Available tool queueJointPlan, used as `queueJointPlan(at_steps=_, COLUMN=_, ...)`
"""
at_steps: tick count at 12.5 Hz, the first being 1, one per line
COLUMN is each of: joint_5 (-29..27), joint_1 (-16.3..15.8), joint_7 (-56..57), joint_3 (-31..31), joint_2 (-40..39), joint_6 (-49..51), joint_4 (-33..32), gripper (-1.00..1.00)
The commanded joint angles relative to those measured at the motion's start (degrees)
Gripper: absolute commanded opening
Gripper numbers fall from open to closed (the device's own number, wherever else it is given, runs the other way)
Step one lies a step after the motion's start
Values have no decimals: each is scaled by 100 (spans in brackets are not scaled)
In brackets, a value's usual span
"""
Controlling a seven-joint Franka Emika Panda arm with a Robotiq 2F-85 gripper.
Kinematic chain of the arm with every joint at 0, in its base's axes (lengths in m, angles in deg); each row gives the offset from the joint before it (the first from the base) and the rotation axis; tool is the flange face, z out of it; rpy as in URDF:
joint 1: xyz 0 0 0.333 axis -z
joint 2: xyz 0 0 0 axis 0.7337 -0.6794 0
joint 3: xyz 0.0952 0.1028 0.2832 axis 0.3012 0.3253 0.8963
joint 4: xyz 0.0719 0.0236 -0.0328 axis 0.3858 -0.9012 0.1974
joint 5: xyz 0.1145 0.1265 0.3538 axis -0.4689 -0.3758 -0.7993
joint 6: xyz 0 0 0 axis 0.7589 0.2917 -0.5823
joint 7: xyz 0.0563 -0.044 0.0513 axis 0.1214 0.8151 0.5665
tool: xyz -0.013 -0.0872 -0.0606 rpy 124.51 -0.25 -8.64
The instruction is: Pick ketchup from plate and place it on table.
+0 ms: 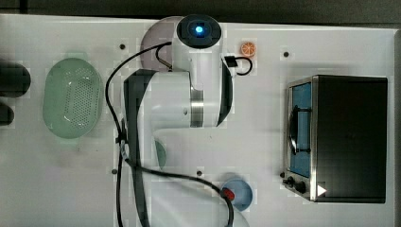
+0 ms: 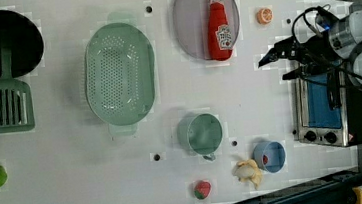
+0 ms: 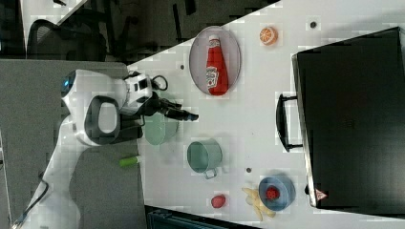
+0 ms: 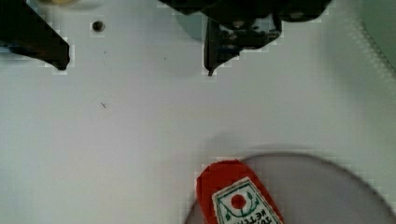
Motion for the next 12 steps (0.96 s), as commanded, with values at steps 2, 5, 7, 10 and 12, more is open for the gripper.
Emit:
queueJointPlan(at_steps=2, joint_5=179, joint_1=-66, joint_7=1387, joint_3=-2, joint_2=-564, joint_6=-261, joint_4=793, gripper=100)
queueJointPlan(at_steps=5, joint_5=562, joint_1=-233, joint_7=1781, joint_3=-2, joint_2=-1196, joint_6=-906, joint_4=1177, gripper=100)
queueJointPlan(at_steps=7, joint_5=901, joint_1=-311, joint_7=1786, joint_3=-3, joint_2=-1577, joint_6=-1373, joint_4=1387, gripper=100)
queueJointPlan(at_steps=10, joint_5=1031, joint_1=-330, joint_7=1788, joint_3=-4, joint_2=-2097, joint_6=-1836, joint_4=1600, gripper=100)
queueJointPlan(at_steps=12, joint_5=1031, joint_1=-343, joint_7=1787, joint_3=-5, joint_2=-2414, joint_6=-2107, joint_4=1683, gripper=100)
